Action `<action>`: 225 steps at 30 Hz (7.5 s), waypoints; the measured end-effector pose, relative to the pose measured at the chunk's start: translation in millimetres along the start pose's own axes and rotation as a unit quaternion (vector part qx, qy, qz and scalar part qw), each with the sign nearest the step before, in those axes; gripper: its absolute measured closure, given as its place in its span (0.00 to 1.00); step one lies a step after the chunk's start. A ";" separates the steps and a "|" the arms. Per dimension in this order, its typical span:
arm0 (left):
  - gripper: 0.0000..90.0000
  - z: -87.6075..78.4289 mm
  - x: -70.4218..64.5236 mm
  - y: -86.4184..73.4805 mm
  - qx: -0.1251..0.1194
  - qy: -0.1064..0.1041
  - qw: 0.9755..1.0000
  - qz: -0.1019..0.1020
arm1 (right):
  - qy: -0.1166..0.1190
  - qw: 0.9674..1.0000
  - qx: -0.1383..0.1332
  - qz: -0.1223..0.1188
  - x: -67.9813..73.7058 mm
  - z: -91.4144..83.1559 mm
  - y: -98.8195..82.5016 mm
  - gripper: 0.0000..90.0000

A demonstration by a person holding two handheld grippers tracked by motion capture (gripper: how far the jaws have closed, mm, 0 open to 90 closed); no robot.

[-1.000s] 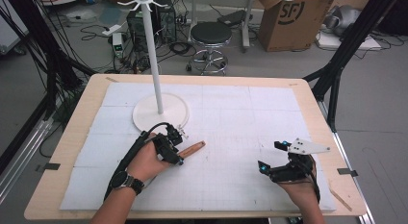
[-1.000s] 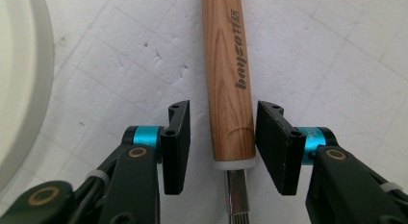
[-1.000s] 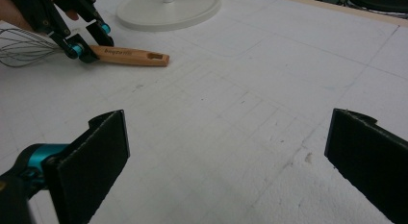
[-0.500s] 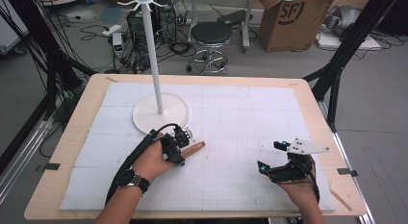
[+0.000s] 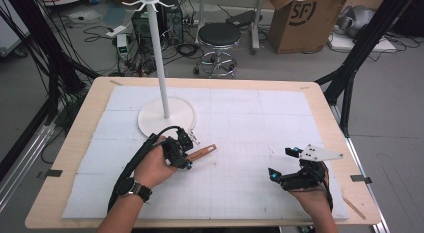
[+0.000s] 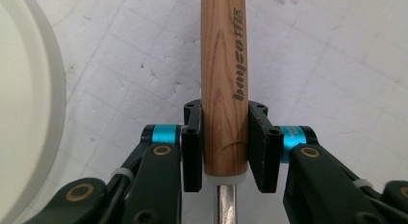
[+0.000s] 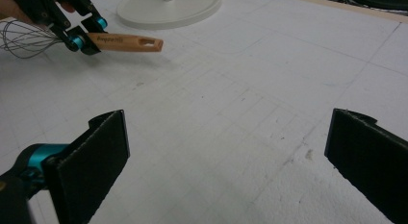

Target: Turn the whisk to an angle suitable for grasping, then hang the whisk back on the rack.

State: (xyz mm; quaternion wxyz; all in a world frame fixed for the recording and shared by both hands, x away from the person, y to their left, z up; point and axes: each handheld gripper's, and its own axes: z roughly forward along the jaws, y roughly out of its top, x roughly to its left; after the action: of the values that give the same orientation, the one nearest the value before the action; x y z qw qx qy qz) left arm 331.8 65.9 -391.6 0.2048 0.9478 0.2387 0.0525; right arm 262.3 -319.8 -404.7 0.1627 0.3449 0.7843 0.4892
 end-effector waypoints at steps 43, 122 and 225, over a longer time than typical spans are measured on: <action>0.78 -115.8 6.4 -36.9 -0.266 0.003 0.964 -0.018 | 0.003 1.000 0.006 0.002 -0.4 11.7 4.9 0.01; 0.78 -274.7 111.1 -14.8 -0.395 0.041 0.915 -0.064 | 0.021 1.000 0.015 -0.015 5.8 16.4 6.7 0.01; 0.15 -197.3 53.0 -48.2 -0.381 -0.021 0.924 -0.027 | 0.017 1.000 0.016 -0.013 4.9 14.8 4.9 0.01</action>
State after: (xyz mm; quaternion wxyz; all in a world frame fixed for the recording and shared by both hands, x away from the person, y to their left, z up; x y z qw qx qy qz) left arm 318.8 201.4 -231.7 0.5569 0.7923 0.2215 0.1143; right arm 269.5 -305.2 -406.9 0.1506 0.3290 0.7990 0.4803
